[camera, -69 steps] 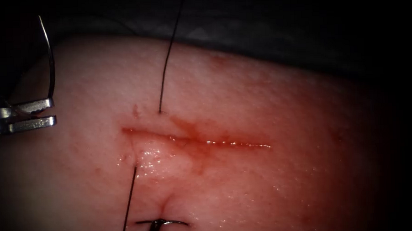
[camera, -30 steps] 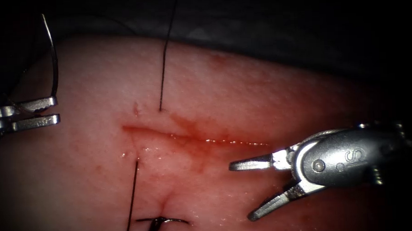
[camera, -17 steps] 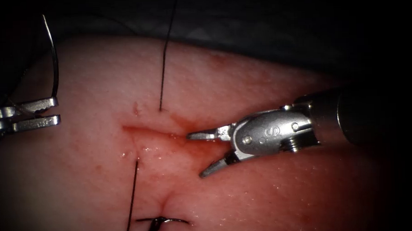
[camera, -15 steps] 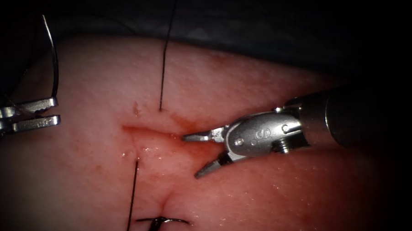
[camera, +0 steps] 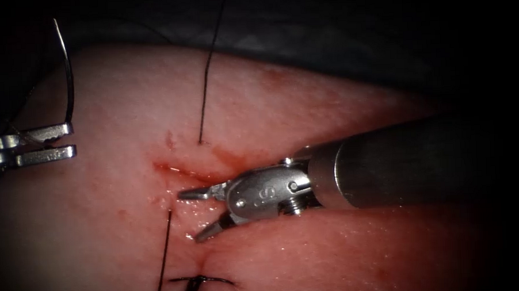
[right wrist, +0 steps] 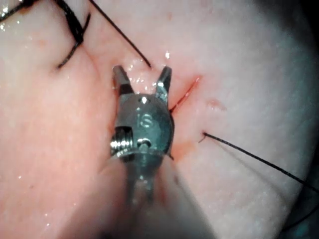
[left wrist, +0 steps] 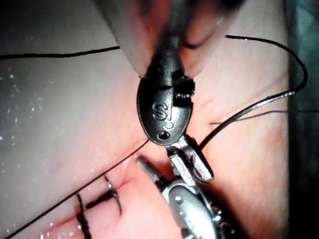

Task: Wound Closure
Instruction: Grasp the suture with the left gripper near the wound and pull away

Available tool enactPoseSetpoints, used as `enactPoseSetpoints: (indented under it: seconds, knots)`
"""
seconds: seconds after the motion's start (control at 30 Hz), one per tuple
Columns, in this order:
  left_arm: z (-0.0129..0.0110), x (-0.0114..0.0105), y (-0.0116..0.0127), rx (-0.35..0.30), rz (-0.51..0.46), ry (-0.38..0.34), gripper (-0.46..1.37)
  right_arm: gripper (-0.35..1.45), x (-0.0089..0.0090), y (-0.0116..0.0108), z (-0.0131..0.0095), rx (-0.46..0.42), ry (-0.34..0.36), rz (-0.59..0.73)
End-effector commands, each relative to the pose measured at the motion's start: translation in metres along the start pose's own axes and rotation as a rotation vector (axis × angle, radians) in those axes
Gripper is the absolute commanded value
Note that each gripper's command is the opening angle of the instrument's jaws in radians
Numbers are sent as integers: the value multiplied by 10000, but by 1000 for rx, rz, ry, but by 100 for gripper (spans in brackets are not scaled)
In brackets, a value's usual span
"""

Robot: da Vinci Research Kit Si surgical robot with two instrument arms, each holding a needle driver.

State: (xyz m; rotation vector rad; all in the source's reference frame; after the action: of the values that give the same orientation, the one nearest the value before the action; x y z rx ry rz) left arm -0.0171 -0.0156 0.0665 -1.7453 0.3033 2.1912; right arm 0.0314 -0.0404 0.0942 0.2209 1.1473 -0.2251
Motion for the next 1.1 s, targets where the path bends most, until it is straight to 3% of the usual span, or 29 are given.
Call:
enactPoseSetpoints:
  seconds: [0.03, 0.47, 0.53, 0.57, 0.6, 0.63, 0.87, 1.1]
  knots:
    - [0, 0, 0, -12, 0, 0, -35, 121, 0, 1, 2, -4, -1, 5]
    - [1, 0, -1, -12, -1, 1, -35, 113, 8, 2, 26, 11, 14, 0]
    - [2, 0, -1, -12, -1, 0, -35, 81, 7, -2, 29, 40, 31, -10]
    - [2, 0, -1, -12, -1, 0, -35, 39, 7, -4, 29, 61, 44, -17]
    - [1, 0, -1, -12, -1, 0, -35, -27, 7, -6, 28, 95, 50, -15]
    - [1, 0, -1, -12, -1, 0, -35, -35, 7, -8, 27, 131, 44, -19]
    - [1, 0, -2, -12, -1, 1, -35, -35, 13, -11, 22, 138, 36, -7]
    - [1, 1, -2, -12, -2, 1, -35, -35, 41, -33, -2, 159, 72, -11]
